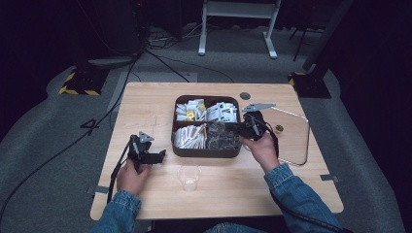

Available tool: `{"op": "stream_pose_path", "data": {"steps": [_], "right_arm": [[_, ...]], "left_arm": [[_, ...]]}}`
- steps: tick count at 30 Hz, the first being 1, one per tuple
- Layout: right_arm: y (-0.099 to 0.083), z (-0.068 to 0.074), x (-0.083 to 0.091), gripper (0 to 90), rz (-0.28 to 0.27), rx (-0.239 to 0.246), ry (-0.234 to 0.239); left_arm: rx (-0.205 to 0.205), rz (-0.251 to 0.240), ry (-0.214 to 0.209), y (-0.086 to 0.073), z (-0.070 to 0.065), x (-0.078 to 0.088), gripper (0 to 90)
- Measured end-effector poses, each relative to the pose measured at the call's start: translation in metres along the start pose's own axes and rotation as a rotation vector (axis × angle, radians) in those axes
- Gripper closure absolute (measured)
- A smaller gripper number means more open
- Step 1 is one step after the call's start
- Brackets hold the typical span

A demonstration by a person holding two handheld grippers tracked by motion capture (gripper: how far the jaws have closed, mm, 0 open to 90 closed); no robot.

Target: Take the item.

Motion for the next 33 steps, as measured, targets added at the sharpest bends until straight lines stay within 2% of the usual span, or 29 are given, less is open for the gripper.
{"op": "stream_pose_path", "data": {"steps": [14,27,31,33], "right_arm": [[0.005,0.018,0.016,90.0,-0.049,0.062,-0.036],[0.003,0.049,0.022,89.9,-0.071,0.106,0.009],[0.0,0.065,0.023,89.9,-0.063,0.141,0.028],[0.0,0.068,0.023,89.9,-0.062,0.151,0.032]], "left_arm": [[0.0,0.0,0.0,0.0,0.0,0.0,15.2],[0.0,0.0,0.0,0.0,0.0,0.0,15.2],[-0.001,0.0,-0.001,0.0,0.0,0.0,15.1],[0.0,0.0,-0.001,0.0,0.0,0.0,15.1]]}}
Point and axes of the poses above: each handheld gripper's, and its own axes: x roughly backward along the jaws, y roughly out of its top, z roughly to its left, the point moved 5 cm from there along -x, roughly forward along the jaws, and after that the axes turned 2 degrees about x, right-handed, at the moved point
